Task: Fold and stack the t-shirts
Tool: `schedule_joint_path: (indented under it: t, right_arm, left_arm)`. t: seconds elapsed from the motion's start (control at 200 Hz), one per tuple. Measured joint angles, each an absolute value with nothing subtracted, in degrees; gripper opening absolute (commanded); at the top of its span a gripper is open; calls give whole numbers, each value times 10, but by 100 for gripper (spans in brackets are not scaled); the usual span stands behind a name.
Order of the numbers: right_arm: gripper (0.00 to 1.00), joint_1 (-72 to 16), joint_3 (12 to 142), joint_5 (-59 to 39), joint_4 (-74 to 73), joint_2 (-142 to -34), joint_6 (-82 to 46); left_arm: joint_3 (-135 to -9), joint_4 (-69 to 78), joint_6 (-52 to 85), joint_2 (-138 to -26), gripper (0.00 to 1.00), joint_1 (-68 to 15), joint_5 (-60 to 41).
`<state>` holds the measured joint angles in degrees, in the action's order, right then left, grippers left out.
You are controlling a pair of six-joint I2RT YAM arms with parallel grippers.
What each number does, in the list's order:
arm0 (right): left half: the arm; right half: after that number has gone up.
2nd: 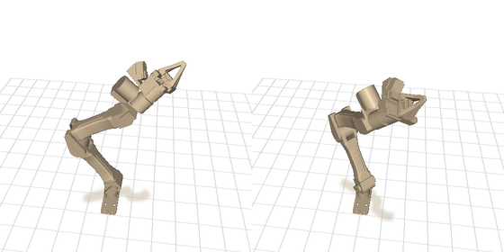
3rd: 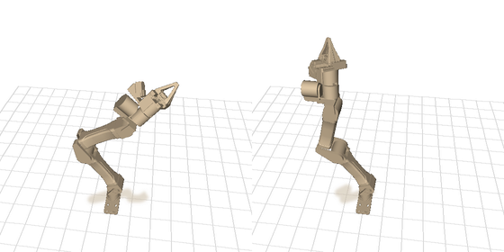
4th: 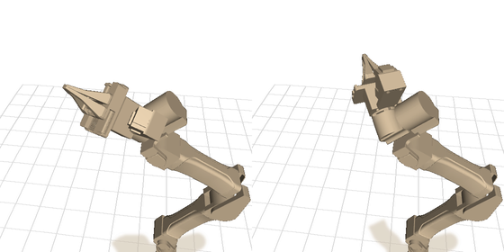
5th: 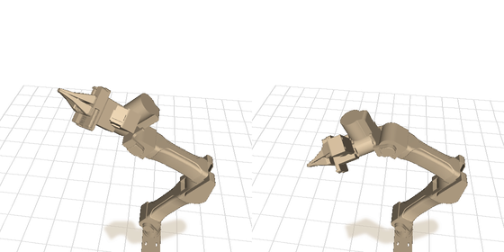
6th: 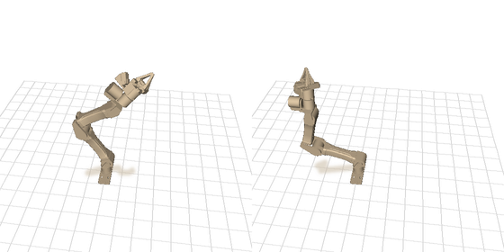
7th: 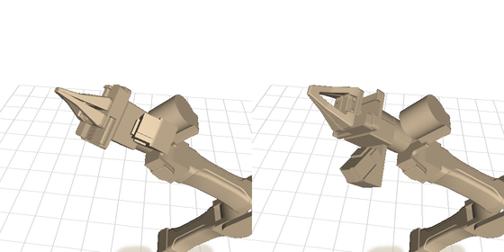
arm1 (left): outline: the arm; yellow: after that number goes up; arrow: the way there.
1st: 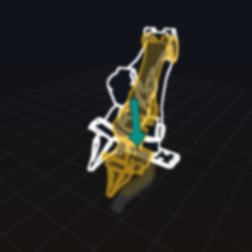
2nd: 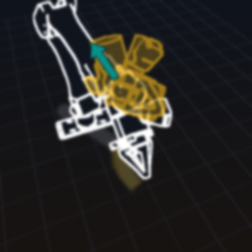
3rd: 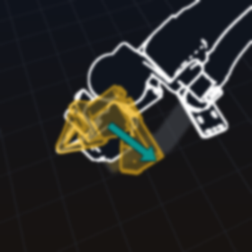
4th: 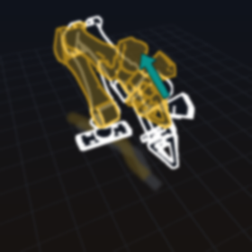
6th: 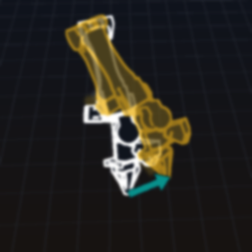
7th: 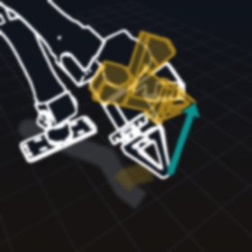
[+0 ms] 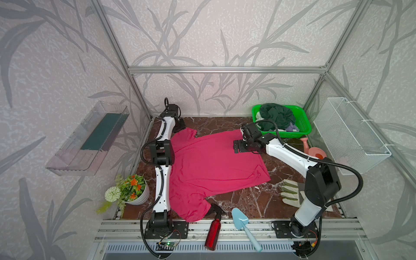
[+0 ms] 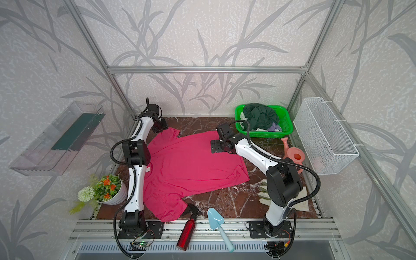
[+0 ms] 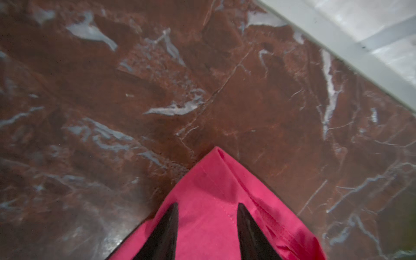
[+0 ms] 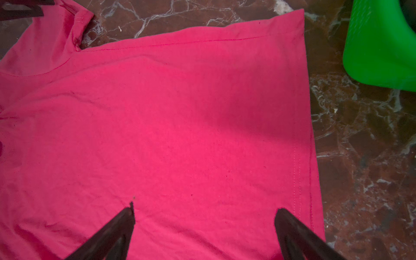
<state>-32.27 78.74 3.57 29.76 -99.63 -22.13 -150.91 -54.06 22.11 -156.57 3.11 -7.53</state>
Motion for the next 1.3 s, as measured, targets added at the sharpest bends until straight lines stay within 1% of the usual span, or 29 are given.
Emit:
schedule_joint_path:
  t: [0.175,0.385,0.475,0.605,0.7,1.08,1.3]
  right_arm:
    - [97,-322,766,35,294,-996,-222]
    - [97,-320,750,28,287,-983,-225]
    - [97,-320,747,23,280,-976,-226]
    - [97,-320,738,13,269,-967,-227]
    - [97,-320,738,9,268,-967,-227]
    - [97,-319,728,4,262,-966,-227]
    - [97,-319,722,4,262,-966,-227]
  left_arm:
    - [-1512,-571,233,-1566,41,26,-35]
    - [-1498,-605,244,-1557,41,31,-9]
    - [-1438,-606,246,-1524,41,32,-12]
    - [-1279,-583,246,-1433,41,31,-23]
    - [-1241,-583,247,-1406,41,29,-24]
    - [-1275,-573,248,-1387,41,27,30]
    - [-1380,-595,251,-1437,41,36,46]
